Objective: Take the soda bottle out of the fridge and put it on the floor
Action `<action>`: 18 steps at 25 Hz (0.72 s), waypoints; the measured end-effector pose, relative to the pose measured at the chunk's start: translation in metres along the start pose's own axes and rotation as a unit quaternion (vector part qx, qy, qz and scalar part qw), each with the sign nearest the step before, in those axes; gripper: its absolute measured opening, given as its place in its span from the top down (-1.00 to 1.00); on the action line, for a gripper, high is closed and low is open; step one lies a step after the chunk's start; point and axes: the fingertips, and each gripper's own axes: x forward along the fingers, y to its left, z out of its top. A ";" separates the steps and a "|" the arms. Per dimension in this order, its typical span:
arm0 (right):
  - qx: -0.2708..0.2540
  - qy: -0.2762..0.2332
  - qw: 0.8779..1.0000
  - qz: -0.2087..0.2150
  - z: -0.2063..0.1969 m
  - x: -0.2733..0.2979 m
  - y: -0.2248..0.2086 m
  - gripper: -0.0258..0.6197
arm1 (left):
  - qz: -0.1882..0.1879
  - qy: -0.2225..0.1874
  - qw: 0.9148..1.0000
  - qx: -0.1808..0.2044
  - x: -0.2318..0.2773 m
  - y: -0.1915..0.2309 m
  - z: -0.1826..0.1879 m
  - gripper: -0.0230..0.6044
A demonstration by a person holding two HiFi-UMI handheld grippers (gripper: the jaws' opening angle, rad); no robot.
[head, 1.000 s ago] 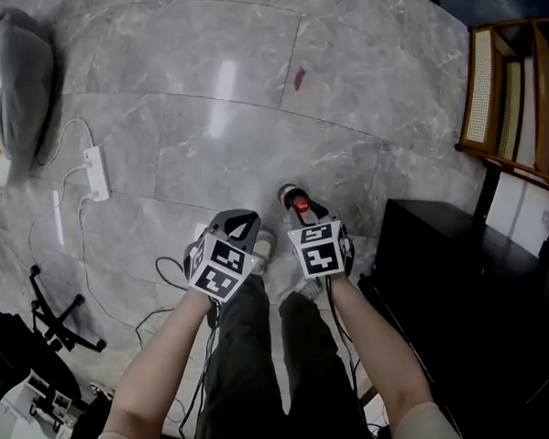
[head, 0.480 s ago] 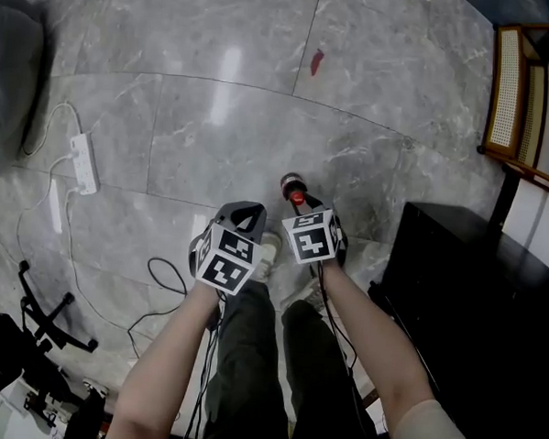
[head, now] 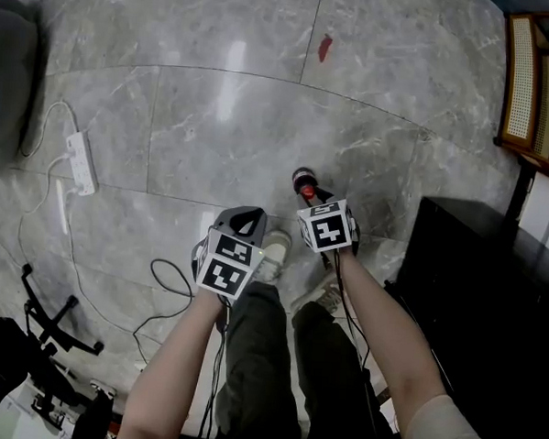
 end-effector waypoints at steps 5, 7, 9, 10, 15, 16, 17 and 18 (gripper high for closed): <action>0.027 -0.005 1.000 -0.012 -0.002 -0.006 -0.007 0.50 | 0.002 0.002 1.000 -0.005 -0.002 0.000 0.001 0.91; 0.039 -0.002 0.999 -0.006 -0.003 -0.015 -0.004 0.51 | 0.000 0.000 1.000 0.001 -0.008 -0.004 0.006 0.91; 0.045 -0.001 0.999 0.003 -0.003 -0.029 0.003 0.55 | 0.000 -0.001 1.000 0.009 -0.018 -0.007 0.014 0.91; 0.045 -0.003 0.999 0.006 -0.002 -0.038 0.006 0.57 | 0.000 -0.004 1.000 0.010 -0.024 -0.009 0.019 0.91; 0.037 -0.036 0.999 0.009 0.019 -0.101 0.017 0.75 | 0.004 -0.021 1.000 0.015 -0.061 -0.019 0.053 0.91; 0.034 -0.045 0.998 0.010 0.025 -0.116 0.020 0.78 | 0.006 -0.022 0.999 0.022 -0.071 -0.021 0.059 0.91; 0.031 -0.053 0.998 0.011 0.033 -0.131 0.023 0.82 | 0.010 -0.024 0.999 0.034 -0.081 -0.022 0.066 0.91; 0.030 -0.063 0.997 0.012 0.041 -0.148 0.025 0.84 | 0.014 -0.025 0.998 0.048 -0.091 -0.024 0.073 0.91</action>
